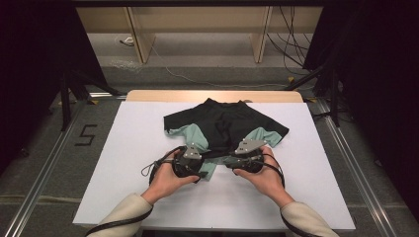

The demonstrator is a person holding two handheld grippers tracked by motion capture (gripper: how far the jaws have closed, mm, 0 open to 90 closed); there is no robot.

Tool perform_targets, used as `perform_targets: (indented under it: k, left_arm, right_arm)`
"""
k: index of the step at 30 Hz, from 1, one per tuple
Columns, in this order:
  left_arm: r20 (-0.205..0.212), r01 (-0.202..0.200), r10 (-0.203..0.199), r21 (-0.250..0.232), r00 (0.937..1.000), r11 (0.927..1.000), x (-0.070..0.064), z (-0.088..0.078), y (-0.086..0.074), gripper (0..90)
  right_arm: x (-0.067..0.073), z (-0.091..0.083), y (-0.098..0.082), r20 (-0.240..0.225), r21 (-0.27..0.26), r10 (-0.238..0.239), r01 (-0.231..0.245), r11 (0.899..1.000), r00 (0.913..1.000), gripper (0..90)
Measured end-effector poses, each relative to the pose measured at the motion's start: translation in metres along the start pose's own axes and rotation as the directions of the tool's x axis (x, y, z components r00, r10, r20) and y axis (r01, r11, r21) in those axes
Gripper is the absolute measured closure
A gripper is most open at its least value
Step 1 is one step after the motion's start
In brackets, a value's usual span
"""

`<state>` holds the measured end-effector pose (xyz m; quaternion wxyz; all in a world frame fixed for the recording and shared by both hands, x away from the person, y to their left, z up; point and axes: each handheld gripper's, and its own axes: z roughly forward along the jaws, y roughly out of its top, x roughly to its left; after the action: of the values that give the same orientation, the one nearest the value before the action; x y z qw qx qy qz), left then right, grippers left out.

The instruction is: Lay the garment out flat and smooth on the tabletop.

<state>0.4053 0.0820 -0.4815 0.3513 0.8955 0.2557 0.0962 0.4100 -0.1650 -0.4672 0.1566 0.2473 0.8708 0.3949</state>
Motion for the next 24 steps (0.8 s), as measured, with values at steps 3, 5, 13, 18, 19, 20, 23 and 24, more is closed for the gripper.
perform_targets:
  k: [3,5,13,18,19,20,23,24]
  left_arm:
    - [-0.004,0.000,0.000,-0.016,1.0000,0.9999,-0.001,-0.002,0.003,42.1]
    - [0.001,0.017,-0.017,-0.028,0.9999,0.9994,-0.001,-0.003,0.002,41.7]
    - [-0.008,0.032,-0.032,-0.053,0.9994,0.9981,0.000,-0.010,0.001,40.5]
    - [-0.001,0.038,-0.038,-0.066,0.9993,0.9971,-0.001,-0.013,0.001,40.5]
    - [-0.001,0.038,-0.038,-0.066,0.9993,0.9971,-0.001,-0.013,0.001,40.6]
    - [0.005,0.037,-0.036,-0.070,0.9993,0.9969,-0.003,-0.012,0.002,40.9]
    - [0.009,0.032,-0.031,-0.070,0.9995,0.9970,-0.005,-0.011,0.002,41.9]
    - [0.014,0.023,-0.022,-0.062,0.9997,0.9978,-0.006,-0.009,0.003,42.3]
  right_arm:
    - [-0.002,-0.003,-0.003,0.014,-0.026,-0.001,0.002,1.000,0.9999,54.9]
    - [-0.003,-0.005,-0.004,0.018,-0.036,0.007,-0.007,0.999,0.9998,54.7]
    - [-0.003,-0.004,-0.003,0.035,-0.042,0.003,-0.002,0.999,0.9994,53.7]
    - [-0.003,-0.005,-0.002,0.044,-0.049,0.003,-0.001,0.999,0.9990,53.6]
    - [-0.003,-0.005,-0.002,0.044,-0.049,0.003,-0.001,0.999,0.9990,53.6]
    - [-0.003,-0.006,-0.002,0.047,-0.054,0.002,0.001,0.999,0.9989,53.6]
    - [-0.003,-0.006,-0.002,0.048,-0.057,0.005,-0.002,0.998,0.9988,53.6]
    - [-0.002,-0.006,-0.002,0.048,-0.056,0.006,-0.003,0.998,0.9988,53.6]
